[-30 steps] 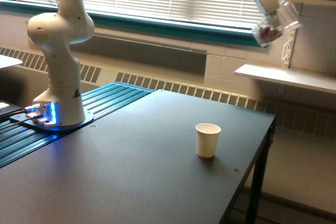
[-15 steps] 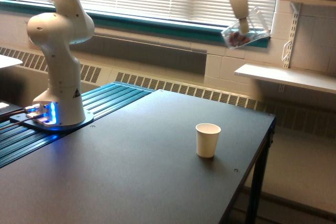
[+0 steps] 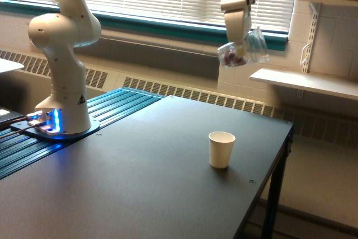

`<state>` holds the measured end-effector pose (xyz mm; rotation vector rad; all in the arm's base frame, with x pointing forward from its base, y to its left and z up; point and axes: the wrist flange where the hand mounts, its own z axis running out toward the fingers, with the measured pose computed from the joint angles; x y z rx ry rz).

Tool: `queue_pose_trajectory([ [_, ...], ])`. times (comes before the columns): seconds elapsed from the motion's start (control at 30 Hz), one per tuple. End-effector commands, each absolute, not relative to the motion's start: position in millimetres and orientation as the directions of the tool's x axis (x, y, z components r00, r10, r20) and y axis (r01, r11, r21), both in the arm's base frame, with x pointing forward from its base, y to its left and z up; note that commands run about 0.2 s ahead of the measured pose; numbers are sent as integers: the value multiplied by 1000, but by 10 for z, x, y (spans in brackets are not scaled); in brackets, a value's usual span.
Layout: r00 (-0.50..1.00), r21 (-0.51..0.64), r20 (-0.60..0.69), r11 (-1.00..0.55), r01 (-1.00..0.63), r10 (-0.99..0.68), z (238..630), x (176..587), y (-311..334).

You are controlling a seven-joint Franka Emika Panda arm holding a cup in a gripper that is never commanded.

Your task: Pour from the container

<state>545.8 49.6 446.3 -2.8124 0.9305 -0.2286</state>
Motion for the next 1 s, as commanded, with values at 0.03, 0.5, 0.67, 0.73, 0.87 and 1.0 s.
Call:
queue_pose_trajectory([
  [0.03, 782, -164, 20, -774, -612, -623, 4245, 5434, 418],
  [0.5, 770, -79, -164, -769, -634, -617, 3569, 5292, 457],
  [0.67, 754, -71, -229, -762, -644, -615, 3381, 5237, 453],
  [0.73, 750, -73, -248, -761, -645, -613, 3313, 5216, 463],
  [0.87, 740, -67, -292, -759, -648, -606, 3196, 5166, 467],
  [1.0, 717, -69, -328, -741, -668, -616, 3116, 5137, 432],
])
